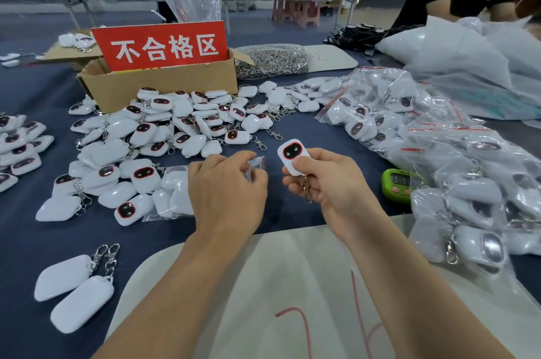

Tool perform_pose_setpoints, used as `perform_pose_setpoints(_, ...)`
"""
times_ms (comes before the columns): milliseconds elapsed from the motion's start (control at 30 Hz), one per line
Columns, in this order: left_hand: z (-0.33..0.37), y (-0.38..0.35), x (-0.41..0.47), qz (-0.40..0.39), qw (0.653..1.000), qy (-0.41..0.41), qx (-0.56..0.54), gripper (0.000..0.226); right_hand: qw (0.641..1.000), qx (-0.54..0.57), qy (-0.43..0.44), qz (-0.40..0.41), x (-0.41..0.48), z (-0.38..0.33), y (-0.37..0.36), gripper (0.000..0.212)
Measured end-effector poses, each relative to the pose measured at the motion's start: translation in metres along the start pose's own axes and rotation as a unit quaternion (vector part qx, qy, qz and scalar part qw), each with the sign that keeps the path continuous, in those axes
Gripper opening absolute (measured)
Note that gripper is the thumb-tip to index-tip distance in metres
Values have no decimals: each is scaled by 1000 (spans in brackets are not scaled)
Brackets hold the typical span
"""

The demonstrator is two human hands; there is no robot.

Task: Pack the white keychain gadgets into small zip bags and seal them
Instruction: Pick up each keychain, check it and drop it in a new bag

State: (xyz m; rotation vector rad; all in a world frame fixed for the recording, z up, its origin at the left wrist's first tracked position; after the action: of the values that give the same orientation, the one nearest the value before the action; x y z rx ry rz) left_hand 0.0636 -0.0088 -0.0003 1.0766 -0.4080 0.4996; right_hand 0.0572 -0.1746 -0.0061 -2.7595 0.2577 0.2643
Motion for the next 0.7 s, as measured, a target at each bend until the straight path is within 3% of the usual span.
perform_pose_setpoints(167,0,-1,-2,21,1000,-5,-9,17,982,-134,110,73,-1,-6,6,6)
perform_pose_setpoints(367,1,1,0,-8,999,-32,-23,32,974,-151,149,81,1,-8,7,4)
perform_pose_setpoints(467,5,14,-1,56,995,8,-88,36,975,-186,119,12,-2,-7,0,2)
perform_pose_setpoints(533,11,22,-2,84,987,9,-134,36,958,-254,131,-30,-7,-2,-9,2)
perform_pose_setpoints(633,23,25,-3,36,977,-35,-207,39,931,-306,196,-35,-15,2,-24,9)
perform_pose_setpoints(700,25,24,-1,-10,966,-20,-256,41,945,-242,208,-69,-19,2,-30,21)
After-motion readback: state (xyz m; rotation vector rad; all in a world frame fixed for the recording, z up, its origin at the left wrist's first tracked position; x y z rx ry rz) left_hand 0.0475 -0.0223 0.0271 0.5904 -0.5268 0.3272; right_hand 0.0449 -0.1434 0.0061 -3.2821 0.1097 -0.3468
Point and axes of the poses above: each hand's wrist, its own x-axis towards the middle knuckle, its own y-axis out of the back of the hand, z = x × y, the point moved 4 cm from there along x, towards the middle knuckle, and after that the axes turned 7 degrees about x, right-handed, at the moved point
